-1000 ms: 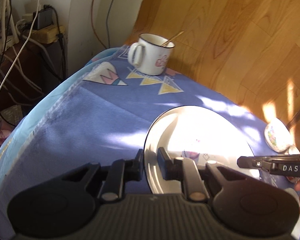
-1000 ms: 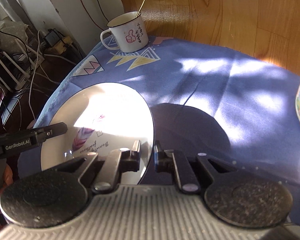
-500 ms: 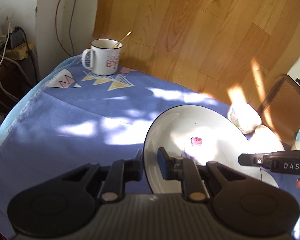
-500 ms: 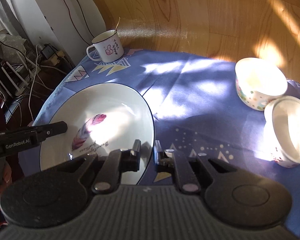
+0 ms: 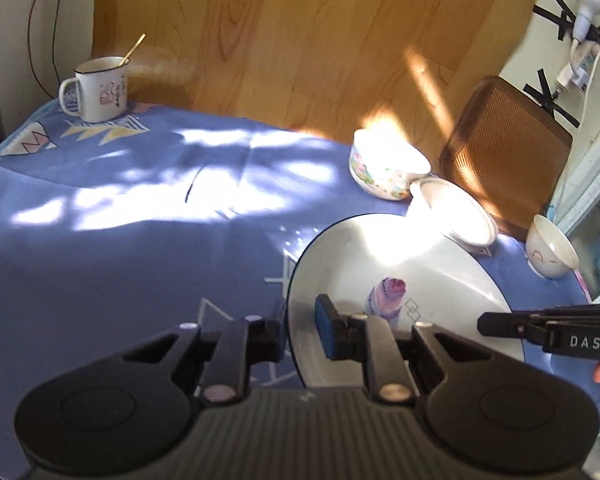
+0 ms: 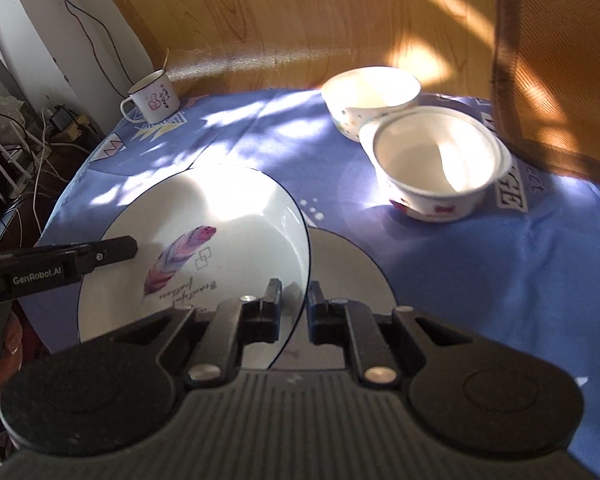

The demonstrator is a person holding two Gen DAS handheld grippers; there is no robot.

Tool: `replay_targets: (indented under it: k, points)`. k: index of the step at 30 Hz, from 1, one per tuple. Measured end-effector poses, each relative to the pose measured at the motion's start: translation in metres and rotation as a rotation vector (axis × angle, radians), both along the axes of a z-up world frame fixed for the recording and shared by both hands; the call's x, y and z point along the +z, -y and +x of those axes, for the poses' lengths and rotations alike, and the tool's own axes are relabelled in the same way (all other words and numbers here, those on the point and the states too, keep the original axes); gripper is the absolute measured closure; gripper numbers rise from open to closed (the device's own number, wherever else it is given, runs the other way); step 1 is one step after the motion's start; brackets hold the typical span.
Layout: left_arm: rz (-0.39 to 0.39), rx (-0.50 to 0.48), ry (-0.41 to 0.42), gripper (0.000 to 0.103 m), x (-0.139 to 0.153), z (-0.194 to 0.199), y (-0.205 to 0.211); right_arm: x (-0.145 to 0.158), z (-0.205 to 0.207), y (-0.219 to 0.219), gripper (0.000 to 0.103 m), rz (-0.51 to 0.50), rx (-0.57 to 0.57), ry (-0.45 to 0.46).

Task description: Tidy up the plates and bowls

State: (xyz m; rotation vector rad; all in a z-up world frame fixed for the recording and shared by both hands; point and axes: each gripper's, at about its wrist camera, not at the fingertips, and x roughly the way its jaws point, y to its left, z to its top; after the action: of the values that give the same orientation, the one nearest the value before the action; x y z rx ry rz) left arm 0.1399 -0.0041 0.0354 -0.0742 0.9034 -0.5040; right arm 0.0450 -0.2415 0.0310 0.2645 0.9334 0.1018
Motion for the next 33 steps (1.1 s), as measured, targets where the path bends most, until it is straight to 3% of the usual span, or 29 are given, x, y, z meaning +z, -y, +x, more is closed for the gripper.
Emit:
replay_targets:
  k: [8, 11, 17, 23, 33]
  points:
    - [-0.008, -0.021, -0.034, 0.086, -0.027, -0.015, 0.033, -0.018, -0.022, 0.024, 0.088, -0.037, -0.030, -0.010]
    - [0.004, -0.017, -0.029, 0.087, -0.031, -0.014, 0.036, -0.026, -0.022, 0.028, 0.085, -0.006, -0.036, -0.047]
    - [0.016, -0.017, -0.001, 0.088, -0.026, -0.018, 0.033, -0.022, -0.028, 0.025, 0.074, -0.009, -0.008, -0.004]
    - [0.038, -0.005, 0.053, 0.087, -0.017, -0.022, 0.025, -0.015, -0.034, 0.039, 0.074, 0.007, -0.031, 0.022]
    - [0.034, -0.025, 0.030, 0.087, -0.018, -0.023, 0.017, -0.021, -0.041, 0.046, 0.072, 0.054, -0.058, 0.006]
